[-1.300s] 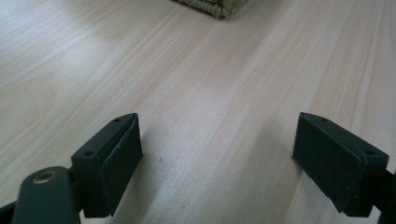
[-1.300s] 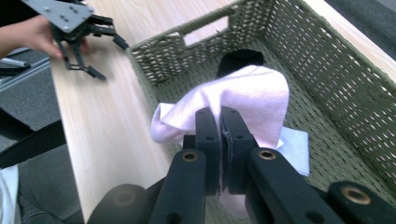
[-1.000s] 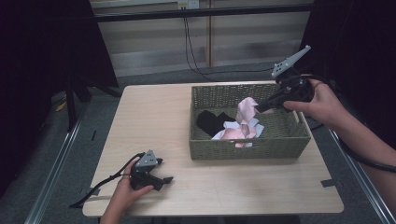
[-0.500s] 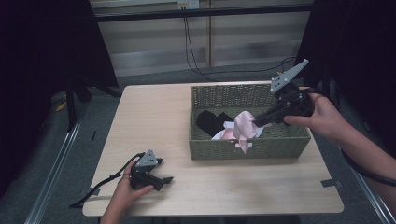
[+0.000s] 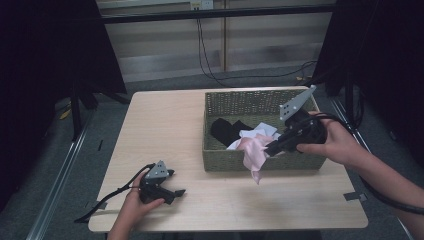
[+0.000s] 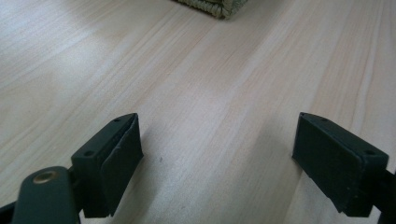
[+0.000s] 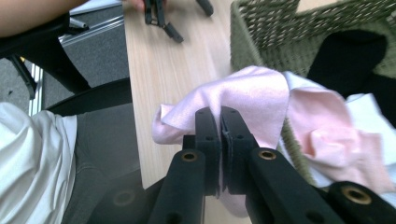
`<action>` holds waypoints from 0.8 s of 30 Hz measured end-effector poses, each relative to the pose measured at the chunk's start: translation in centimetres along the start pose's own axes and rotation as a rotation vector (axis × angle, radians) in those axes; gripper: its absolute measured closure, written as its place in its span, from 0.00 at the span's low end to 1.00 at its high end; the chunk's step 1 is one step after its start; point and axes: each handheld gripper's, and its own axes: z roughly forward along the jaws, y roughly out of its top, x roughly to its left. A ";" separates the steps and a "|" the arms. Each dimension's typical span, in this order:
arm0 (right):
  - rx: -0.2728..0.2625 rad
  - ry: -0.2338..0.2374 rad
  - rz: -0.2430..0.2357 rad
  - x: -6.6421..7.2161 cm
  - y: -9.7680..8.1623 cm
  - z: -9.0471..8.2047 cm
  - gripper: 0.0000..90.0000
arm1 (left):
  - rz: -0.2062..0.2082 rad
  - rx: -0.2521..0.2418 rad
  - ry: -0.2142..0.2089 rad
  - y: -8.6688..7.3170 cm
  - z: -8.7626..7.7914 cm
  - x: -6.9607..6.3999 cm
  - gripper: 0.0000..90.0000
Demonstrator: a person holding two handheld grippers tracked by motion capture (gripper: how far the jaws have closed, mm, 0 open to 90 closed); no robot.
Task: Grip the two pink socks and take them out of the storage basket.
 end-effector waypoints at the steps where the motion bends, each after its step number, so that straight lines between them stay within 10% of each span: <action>1: 0.003 0.005 -0.002 0.0 -0.1 0.3 0.97 | 0.000 0.001 0.000 0.0 0.0 0.0 0.17; 24: 0.105 0.019 0.014 -0.3 -2.9 6.3 0.93 | 0.000 0.000 0.000 0.0 0.0 0.0 0.17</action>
